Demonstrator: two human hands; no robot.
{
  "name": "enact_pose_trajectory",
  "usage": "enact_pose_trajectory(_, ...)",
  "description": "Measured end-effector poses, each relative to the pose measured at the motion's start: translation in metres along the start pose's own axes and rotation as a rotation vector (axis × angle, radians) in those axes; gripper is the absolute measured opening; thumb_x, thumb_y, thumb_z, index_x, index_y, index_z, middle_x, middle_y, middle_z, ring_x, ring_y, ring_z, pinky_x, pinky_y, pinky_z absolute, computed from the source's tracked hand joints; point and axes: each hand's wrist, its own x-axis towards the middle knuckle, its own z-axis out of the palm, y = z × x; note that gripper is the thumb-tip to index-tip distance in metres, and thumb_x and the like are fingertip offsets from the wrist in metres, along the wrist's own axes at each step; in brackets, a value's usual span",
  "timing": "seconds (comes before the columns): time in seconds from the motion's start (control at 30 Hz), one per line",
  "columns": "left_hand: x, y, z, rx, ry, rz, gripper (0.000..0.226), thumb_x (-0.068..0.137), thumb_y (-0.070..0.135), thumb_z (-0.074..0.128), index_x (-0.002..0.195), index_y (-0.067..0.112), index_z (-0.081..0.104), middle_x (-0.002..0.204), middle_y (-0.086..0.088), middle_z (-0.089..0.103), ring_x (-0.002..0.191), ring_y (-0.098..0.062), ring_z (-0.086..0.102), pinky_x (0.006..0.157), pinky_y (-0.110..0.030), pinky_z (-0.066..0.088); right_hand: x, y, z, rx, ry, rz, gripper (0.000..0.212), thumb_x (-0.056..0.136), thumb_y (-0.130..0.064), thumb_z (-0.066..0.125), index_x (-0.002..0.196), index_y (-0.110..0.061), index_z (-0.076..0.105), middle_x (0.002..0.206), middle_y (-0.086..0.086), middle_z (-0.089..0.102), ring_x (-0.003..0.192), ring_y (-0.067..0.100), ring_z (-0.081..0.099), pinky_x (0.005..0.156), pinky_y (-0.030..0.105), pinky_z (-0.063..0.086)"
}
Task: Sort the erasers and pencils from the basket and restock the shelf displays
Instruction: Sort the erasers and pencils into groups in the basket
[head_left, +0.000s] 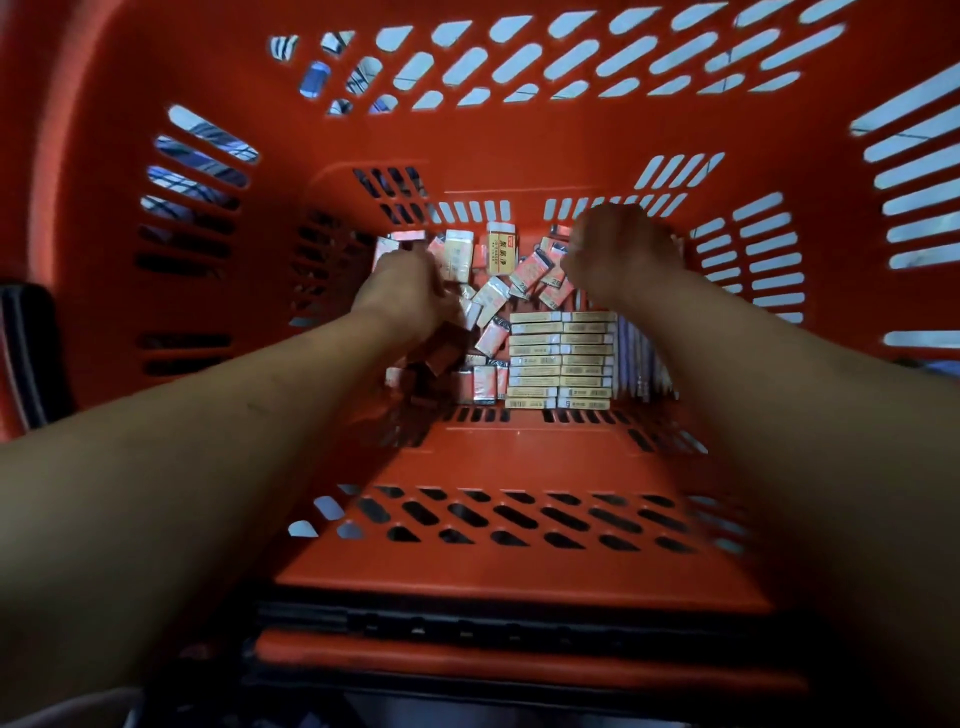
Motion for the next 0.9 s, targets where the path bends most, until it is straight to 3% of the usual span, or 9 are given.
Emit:
enact_pose_trajectory(0.1,0.002,-0.006,0.008,0.000,0.021,-0.002,0.017,0.085,0.028,0.077,0.088,0.015,0.067,0.104,-0.015,0.069,0.094,-0.031,0.066,0.079,-0.034,0.053,-0.003,-0.014,0.009,0.071,0.072,-0.160,0.021,0.094,-0.027,0.057,0.111,-0.015,0.062,0.111,0.017,0.068,0.102,0.038,0.065,0.082,0.039,0.053)
enact_pose_trajectory(0.17,0.001,-0.010,0.011,-0.013,0.027,0.013,0.022,0.082,0.028,0.078,0.094,0.016,0.064,0.108,-0.014,0.064,0.094,-0.029,0.063,0.076,-0.030,0.046,-0.005,-0.022,0.016,0.127,0.065,-0.219,0.039,0.092,-0.031,0.066,0.129,-0.019,0.058,0.119,0.014,0.067,0.108,0.037,0.064,0.085,0.040,0.053)
enact_pose_trajectory(0.27,-0.004,-0.019,0.011,-0.007,-0.033,0.094,0.041,0.078,0.025,0.083,0.112,0.021,0.062,0.116,-0.009,0.053,0.095,-0.029,0.059,0.079,-0.029,0.045,-0.008,-0.032,0.028,-0.013,0.020,-0.242,0.064,0.092,-0.038,0.069,0.147,-0.024,0.041,0.137,0.011,0.055,0.117,0.039,0.060,0.091,0.047,0.054)
enact_pose_trajectory(0.37,-0.008,-0.024,0.011,0.105,-0.091,0.179,0.053,0.077,0.035,0.084,0.124,0.030,0.060,0.133,-0.010,0.046,0.111,-0.036,0.058,0.089,-0.043,0.053,-0.009,-0.036,0.035,-0.121,0.063,-0.224,0.066,0.092,-0.037,0.067,0.148,-0.022,0.037,0.137,0.011,0.051,0.114,0.041,0.062,0.087,0.052,0.055)
enact_pose_trajectory(0.47,-0.008,-0.023,0.011,0.141,-0.044,0.199,0.040,0.085,0.036,0.076,0.123,0.030,0.064,0.146,-0.010,0.042,0.118,-0.036,0.058,0.091,-0.043,0.053,-0.009,-0.044,0.035,-0.225,0.104,-0.236,0.064,0.095,-0.034,0.064,0.149,-0.016,0.036,0.133,0.011,0.056,0.109,0.039,0.065,0.079,0.043,0.053)
enact_pose_trajectory(0.57,-0.009,-0.025,0.007,0.215,-0.048,0.290,0.032,0.087,0.035,0.069,0.116,0.022,0.064,0.147,-0.009,0.041,0.117,-0.036,0.060,0.086,-0.045,0.055,-0.009,-0.055,0.035,-0.335,0.140,-0.213,0.057,0.095,-0.022,0.067,0.144,-0.012,0.041,0.122,0.010,0.065,0.100,0.036,0.069,0.064,0.035,0.042)
enact_pose_trajectory(0.73,-0.012,-0.024,-0.001,0.396,-0.136,0.361,0.041,0.085,0.045,0.071,0.111,0.016,0.058,0.117,-0.007,0.054,0.105,-0.033,0.062,0.074,-0.039,0.049,-0.008,-0.053,0.035,-0.423,0.216,-0.307,0.021,0.094,-0.023,0.066,0.115,-0.017,0.065,0.099,0.005,0.071,0.089,0.033,0.071,0.064,0.032,0.036)
enact_pose_trajectory(0.83,-0.013,-0.031,0.002,0.277,-0.079,0.357,0.015,0.089,0.032,0.066,0.101,0.022,0.064,0.105,0.000,0.054,0.100,-0.030,0.063,0.075,-0.038,0.053,-0.007,-0.040,0.040,-0.281,0.329,-0.436,0.024,0.098,-0.030,0.052,0.105,-0.014,0.069,0.093,0.007,0.070,0.084,0.033,0.069,0.065,0.032,0.041)
enact_pose_trajectory(0.9,-0.012,-0.038,0.001,0.169,-0.098,0.297,0.015,0.083,0.023,0.071,0.097,0.025,0.066,0.099,0.006,0.048,0.093,-0.025,0.061,0.077,-0.036,0.052,-0.008,-0.032,0.040,-0.110,0.435,-0.522,0.031,0.094,-0.034,0.050,0.097,-0.013,0.072,0.084,0.007,0.070,0.073,0.032,0.068,0.062,0.032,0.047)
